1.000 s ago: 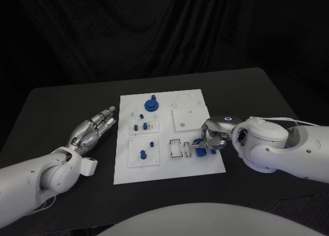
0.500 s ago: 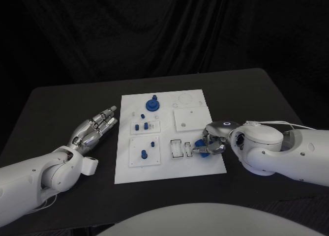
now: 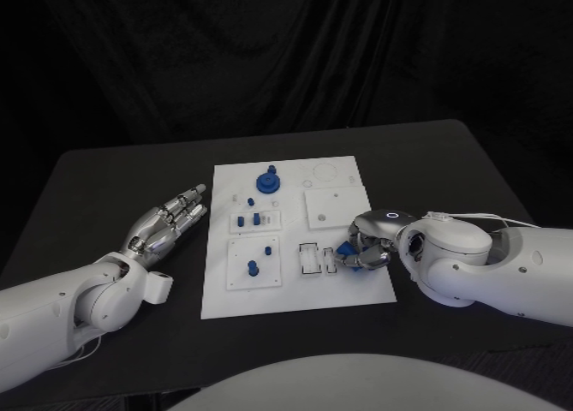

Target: Assemble the parts on the task board

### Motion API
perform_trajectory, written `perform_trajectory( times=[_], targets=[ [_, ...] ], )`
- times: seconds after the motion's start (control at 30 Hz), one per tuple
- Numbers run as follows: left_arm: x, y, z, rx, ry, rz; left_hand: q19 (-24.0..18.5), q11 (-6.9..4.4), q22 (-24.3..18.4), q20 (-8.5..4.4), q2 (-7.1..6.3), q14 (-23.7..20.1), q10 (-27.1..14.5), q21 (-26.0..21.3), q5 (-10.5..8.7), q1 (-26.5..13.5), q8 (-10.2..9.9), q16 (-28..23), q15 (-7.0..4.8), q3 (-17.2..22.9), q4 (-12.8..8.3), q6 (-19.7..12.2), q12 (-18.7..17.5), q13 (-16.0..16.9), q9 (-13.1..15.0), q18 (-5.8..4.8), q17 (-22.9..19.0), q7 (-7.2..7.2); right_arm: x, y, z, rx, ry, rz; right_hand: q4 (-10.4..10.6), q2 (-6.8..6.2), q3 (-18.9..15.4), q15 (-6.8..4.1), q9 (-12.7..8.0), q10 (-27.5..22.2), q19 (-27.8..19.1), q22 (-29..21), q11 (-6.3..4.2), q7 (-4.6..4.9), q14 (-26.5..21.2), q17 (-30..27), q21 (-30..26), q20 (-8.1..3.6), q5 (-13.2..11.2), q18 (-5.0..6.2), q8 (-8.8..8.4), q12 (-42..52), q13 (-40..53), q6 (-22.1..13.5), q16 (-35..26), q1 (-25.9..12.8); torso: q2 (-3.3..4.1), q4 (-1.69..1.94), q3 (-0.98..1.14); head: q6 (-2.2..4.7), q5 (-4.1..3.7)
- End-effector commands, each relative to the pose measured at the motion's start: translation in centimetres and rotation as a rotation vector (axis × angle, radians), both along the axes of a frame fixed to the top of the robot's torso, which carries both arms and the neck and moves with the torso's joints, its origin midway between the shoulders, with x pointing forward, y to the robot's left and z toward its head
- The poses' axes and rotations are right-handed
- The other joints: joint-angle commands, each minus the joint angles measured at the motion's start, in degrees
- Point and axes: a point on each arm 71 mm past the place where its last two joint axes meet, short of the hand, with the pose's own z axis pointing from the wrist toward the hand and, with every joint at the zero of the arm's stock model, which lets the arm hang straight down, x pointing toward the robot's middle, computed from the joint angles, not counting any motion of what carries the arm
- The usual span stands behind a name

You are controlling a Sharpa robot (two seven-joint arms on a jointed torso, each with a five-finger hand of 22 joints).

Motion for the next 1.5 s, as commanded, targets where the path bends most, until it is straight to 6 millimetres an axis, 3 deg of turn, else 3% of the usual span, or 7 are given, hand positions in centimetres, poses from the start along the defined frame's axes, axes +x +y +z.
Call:
perform_trajectory(
  times=[0.03, 0.23, 0.6, 0.8, 0.87, 1.0, 1.5],
  targets=[
    [-0.1, -0.1, 0.9, -0.075, -0.109, -0.006, 0.0, 0.57, 0.0, 0.32, 0.07, 0.0, 0.0, 0.1, 0.36, 0.6, 0.2, -0.2, 0.55, 0.3, 0.0, 0.0, 0.2, 0.1, 0.1, 0.51, -0.1, 0.30, -0.2, 0.0, -0.3, 0.078, 0.007, -0.014, -3.1, 1.13, 4.3, -0.40, 0.4, 5.9, 3.0, 12.1, -0.59, -0.74, 3.4, 0.0, -0.1, -0.56, 6.0, -0.40, 0.46, 0.2, 15.1, 0.5, -0.3, 3.0, 0.02, 0.00, 0.04, -0.01, 0.18],
    [-0.1, 0.0, 0.9, -0.075, -0.108, -0.007, 0.0, 0.57, 0.0, 0.48, 0.09, 0.0, -0.1, 0.1, 0.38, 0.7, 0.2, -0.2, 0.70, 0.4, -0.1, 0.0, 0.2, 0.0, 0.1, 0.52, -0.1, 0.63, -0.5, -0.3, -0.2, 0.177, 0.053, -0.074, -4.6, 0.65, 6.6, -0.53, 1.2, 5.9, 3.0, 12.2, -0.82, -0.95, 3.4, 0.0, 0.1, -0.72, 10.9, -0.45, 0.64, 0.2, 15.1, 1.0, -0.3, 3.3, 0.01, 0.00, 0.02, -0.01, 0.47],
    [-0.1, -0.1, 0.8, -0.074, -0.106, -0.007, 0.0, 0.57, 0.0, 0.48, 0.09, 0.0, -0.1, 0.1, 0.38, 0.7, 0.2, -0.2, 0.70, 0.4, -0.1, 0.0, 0.2, 0.0, 0.1, 0.52, -0.1, 0.63, -0.6, -0.5, 0.2, 0.399, 0.223, -0.242, -4.1, 0.87, 7.2, -0.39, 1.8, 5.9, 2.9, 12.0, -0.75, -0.81, 3.3, -0.7, -0.3, -0.65, 11.0, -0.36, 0.68, 0.2, 15.1, 0.8, -0.5, 1.3, 0.01, -0.04, 0.06, -0.01, 0.84],
    [-0.1, -0.1, 0.8, -0.073, -0.105, -0.008, 0.0, 0.60, 0.0, 0.51, 0.08, 0.0, -0.1, 0.1, 0.40, 0.8, 0.2, -0.2, 0.75, 0.5, -0.1, -0.1, 0.2, 0.0, 0.1, 0.52, -0.1, 0.65, -0.5, 0.2, -0.2, 0.436, 0.312, -0.266, -3.3, 1.54, 7.3, -0.04, 2.4, 5.9, 2.6, 11.8, -0.63, -0.63, 3.1, -1.6, -0.9, -0.37, 6.4, -0.21, 0.37, 0.2, 15.1, -0.2, -0.8, -0.9, -0.06, 0.00, -0.01, -0.01, 1.07],
    [-0.1, -0.1, 0.8, -0.073, -0.104, -0.008, 0.0, 0.62, 0.1, 0.53, 0.08, 0.0, -0.1, 0.1, 0.41, 0.8, 0.2, -0.2, 0.77, 0.5, -0.1, -0.1, 0.2, 0.0, 0.1, 0.52, -0.1, 0.66, -0.4, 0.5, -0.3, 0.435, 0.328, -0.263, -2.9, 1.91, 7.0, 0.33, 2.5, 5.9, 2.5, 11.7, -0.53, -0.46, 3.1, -2.1, -1.3, -0.09, 1.7, -0.12, 0.00, 0.2, 15.1, -0.9, -1.0, -1.7, -0.06, 0.04, -0.06, -0.01, 1.10],
    [-0.1, -0.2, 0.8, -0.074, -0.103, -0.010, 0.0, 0.62, 0.1, 0.56, 0.08, 0.0, -0.1, 0.1, 0.42, 0.8, 0.2, -0.2, 0.84, 0.5, -0.1, -0.1, 0.2, 0.0, 0.1, 0.52, -0.1, 0.69, -0.3, 1.0, -0.6, 0.425, 0.350, -0.255, -2.2, 2.30, 6.4, 0.64, 2.6, 5.9, 2.4, 11.6, -0.33, -0.23, 3.0, -2.5, -1.6, 0.25, -3.1, -0.06, -0.19, 0.2, 15.1, -1.3, -1.2, -2.8, -0.01, 0.08, -0.08, -0.01, 1.14],
    [0.0, -0.3, 0.7, -0.075, -0.097, -0.016, 0.0, 0.61, 0.1, 0.74, 0.12, 0.0, -0.1, 0.1, 0.47, 0.9, 0.2, -0.2, 1.19, 0.6, -0.2, -0.2, 0.2, 0.0, 0.1, 0.50, -0.1, 0.83, 0.4, 2.4, -0.7, 0.404, 0.316, -0.217, -0.2, 2.72, 4.4, 0.97, 2.7, 5.9, 2.2, 11.4, -0.09, 0.05, 2.9, -3.4, -2.1, 0.63, -8.0, 0.09, -0.56, 0.2, 15.1, -1.4, -1.5, -5.2, 0.02, 0.05, -0.05, -0.01, 1.98]
  ],
)
